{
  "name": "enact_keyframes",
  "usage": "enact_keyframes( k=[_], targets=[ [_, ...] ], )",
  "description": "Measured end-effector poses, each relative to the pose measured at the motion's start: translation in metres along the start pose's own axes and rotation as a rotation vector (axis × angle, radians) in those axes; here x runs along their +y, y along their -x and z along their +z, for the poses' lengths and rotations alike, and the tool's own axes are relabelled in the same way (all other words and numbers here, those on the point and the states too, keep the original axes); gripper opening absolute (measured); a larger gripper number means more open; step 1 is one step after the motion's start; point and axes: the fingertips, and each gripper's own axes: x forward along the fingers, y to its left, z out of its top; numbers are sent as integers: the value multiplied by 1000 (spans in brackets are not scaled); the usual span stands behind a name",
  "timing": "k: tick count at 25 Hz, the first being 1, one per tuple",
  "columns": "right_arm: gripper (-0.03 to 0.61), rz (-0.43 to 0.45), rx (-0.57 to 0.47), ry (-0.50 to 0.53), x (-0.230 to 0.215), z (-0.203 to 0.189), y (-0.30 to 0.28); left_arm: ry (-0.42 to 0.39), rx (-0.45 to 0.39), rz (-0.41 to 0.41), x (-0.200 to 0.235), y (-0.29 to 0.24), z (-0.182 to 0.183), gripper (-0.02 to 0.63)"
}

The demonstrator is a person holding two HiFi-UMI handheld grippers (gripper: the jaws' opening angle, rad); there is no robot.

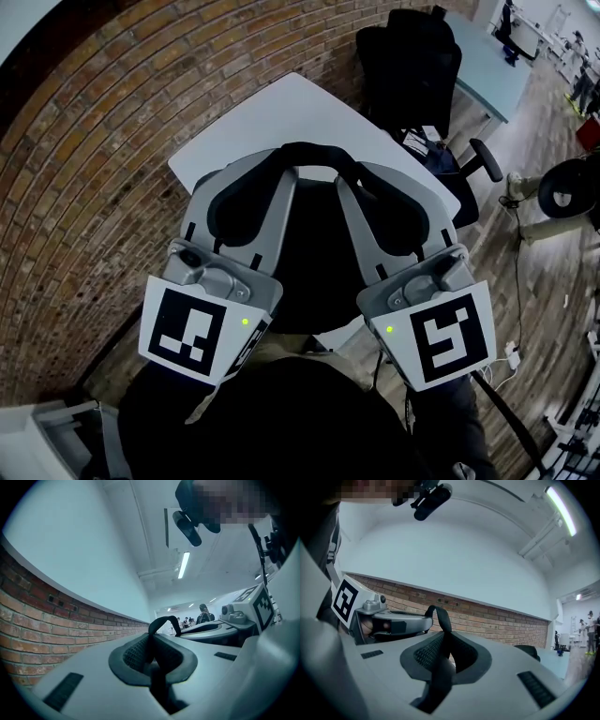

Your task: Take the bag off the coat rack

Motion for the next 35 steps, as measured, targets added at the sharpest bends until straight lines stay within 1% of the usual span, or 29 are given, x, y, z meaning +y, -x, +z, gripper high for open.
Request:
enact_keyframes(
  k=[3,6,11,16,24,27,31,35],
  targets=[
    [43,2,13,29,-1,-4,-16,14,-4,-1,14,-6,-7,29],
    [43,0,26,52,-2,-7,-35,48,4,-9,31,-13,-16,29],
    [44,-3,53,68,-6,-14,-65,83,15,-29,56,-26,-28,29],
    [48,21,82,75,-14,-22,-97,116,33,-53,82,-43,-41,29],
    [71,73,94,27,-39,-38,-143,169,73,-82,116,-85,-69,29],
    [94,95,96,-19,-50,-43,-155,193,95,-83,129,-99,-80,29],
    [109,77,83,-68,-63,-48,-160,207,116,-100,136,-114,-94,29],
    [112,47,95,-71,-76,-53,-159,215,130,-100,145,-129,-106,29]
  ],
)
